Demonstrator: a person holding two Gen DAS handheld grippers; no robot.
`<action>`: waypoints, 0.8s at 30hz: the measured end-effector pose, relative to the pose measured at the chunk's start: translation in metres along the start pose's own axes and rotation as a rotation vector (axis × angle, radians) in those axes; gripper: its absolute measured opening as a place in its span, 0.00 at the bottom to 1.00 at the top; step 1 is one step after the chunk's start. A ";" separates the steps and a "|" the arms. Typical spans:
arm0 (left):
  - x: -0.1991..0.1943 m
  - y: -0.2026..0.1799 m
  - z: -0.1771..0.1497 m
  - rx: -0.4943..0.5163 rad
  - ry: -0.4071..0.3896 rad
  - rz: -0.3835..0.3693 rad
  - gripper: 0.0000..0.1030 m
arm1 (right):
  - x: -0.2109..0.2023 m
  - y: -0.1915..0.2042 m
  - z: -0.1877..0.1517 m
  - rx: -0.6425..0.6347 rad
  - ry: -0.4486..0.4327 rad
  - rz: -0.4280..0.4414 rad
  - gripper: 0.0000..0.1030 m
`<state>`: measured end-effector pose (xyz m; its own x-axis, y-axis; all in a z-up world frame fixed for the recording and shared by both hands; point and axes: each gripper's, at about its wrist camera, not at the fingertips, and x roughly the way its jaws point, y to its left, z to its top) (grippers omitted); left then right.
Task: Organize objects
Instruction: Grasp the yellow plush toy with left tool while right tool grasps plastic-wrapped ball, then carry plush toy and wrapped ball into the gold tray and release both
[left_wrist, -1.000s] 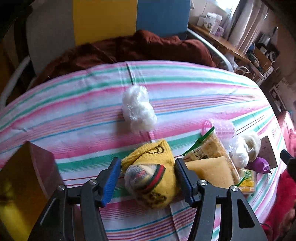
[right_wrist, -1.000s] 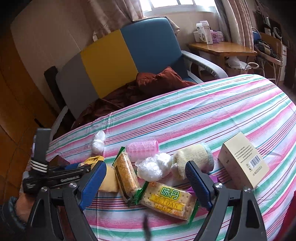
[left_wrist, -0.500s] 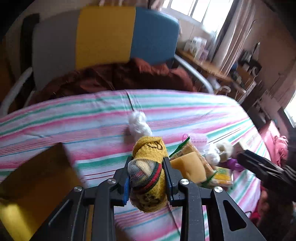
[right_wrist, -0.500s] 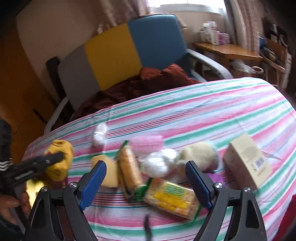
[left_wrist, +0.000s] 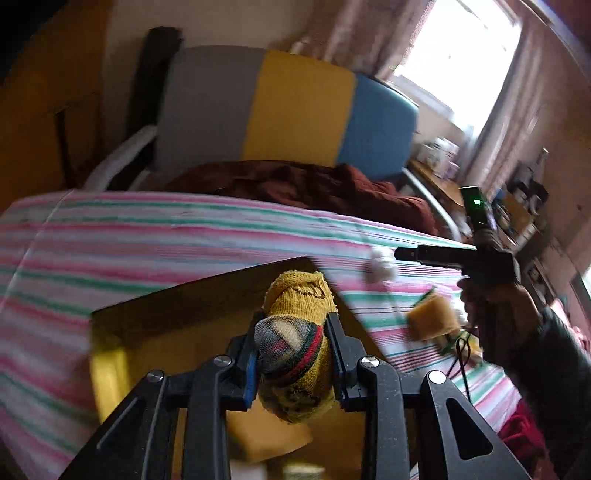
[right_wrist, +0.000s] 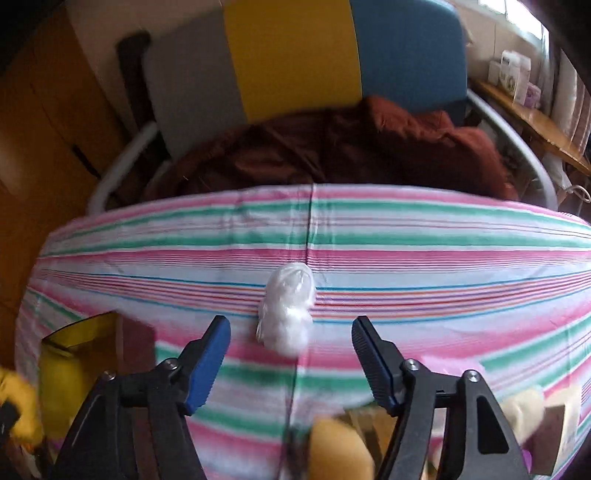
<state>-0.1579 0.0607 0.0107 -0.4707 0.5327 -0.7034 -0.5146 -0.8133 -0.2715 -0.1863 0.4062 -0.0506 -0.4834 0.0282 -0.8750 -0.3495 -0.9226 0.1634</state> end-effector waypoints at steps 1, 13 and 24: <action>-0.002 0.011 -0.004 -0.017 0.000 0.017 0.31 | 0.015 0.004 0.004 -0.001 0.043 -0.009 0.65; 0.005 0.081 -0.033 -0.137 0.026 0.160 0.32 | -0.009 0.035 -0.013 -0.100 0.018 -0.015 0.33; -0.018 0.086 -0.044 -0.165 -0.024 0.243 0.59 | -0.055 0.158 -0.048 -0.281 -0.002 0.263 0.36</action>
<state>-0.1626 -0.0295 -0.0283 -0.5835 0.3216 -0.7458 -0.2621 -0.9437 -0.2019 -0.1763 0.2408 0.0012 -0.5289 -0.2231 -0.8188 0.0200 -0.9678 0.2508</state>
